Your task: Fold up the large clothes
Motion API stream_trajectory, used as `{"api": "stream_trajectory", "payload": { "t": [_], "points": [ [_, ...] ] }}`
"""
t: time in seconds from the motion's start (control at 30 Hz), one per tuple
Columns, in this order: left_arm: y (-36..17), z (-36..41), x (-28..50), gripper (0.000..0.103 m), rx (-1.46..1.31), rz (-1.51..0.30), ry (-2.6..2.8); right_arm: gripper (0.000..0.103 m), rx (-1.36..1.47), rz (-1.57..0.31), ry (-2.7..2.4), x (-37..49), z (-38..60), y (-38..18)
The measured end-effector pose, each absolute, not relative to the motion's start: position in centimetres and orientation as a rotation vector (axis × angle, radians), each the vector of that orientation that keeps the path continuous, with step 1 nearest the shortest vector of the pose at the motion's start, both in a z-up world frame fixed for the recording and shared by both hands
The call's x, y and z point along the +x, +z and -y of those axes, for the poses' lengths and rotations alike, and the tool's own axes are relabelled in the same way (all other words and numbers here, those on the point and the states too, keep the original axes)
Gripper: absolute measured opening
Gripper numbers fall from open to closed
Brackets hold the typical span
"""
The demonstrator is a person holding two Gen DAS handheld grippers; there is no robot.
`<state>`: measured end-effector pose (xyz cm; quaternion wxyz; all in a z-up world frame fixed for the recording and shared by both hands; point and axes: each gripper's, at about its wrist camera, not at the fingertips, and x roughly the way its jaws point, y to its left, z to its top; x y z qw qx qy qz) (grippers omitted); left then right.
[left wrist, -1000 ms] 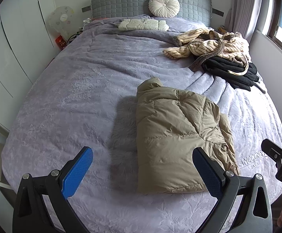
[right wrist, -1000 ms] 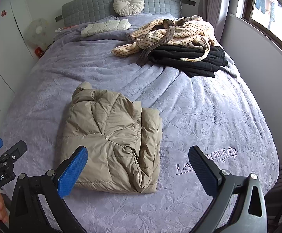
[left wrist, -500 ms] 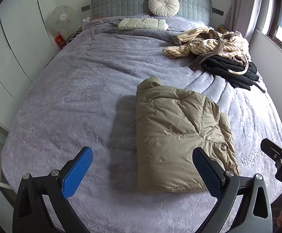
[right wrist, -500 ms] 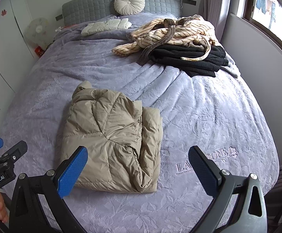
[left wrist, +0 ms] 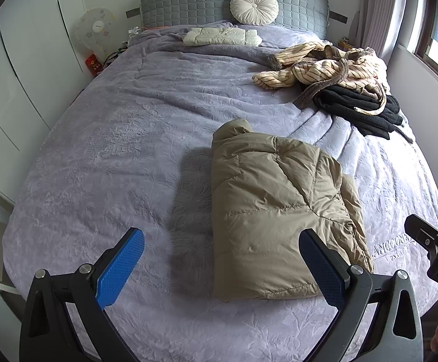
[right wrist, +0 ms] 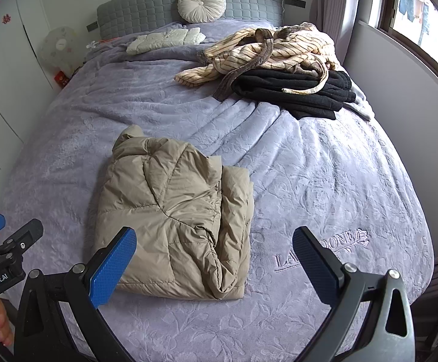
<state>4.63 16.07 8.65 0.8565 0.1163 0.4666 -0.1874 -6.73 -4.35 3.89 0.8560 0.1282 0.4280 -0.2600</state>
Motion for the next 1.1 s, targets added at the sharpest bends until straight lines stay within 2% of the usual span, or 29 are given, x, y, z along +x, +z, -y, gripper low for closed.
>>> {"api": "stream_trajectory", "payload": {
  "t": [1.1],
  "points": [
    [8.47,-16.08,4.66,0.103,0.248,-0.985,-0.391,0.103,0.267,-0.907,-0.536,-6.52,4.77,3.91]
  ]
}}
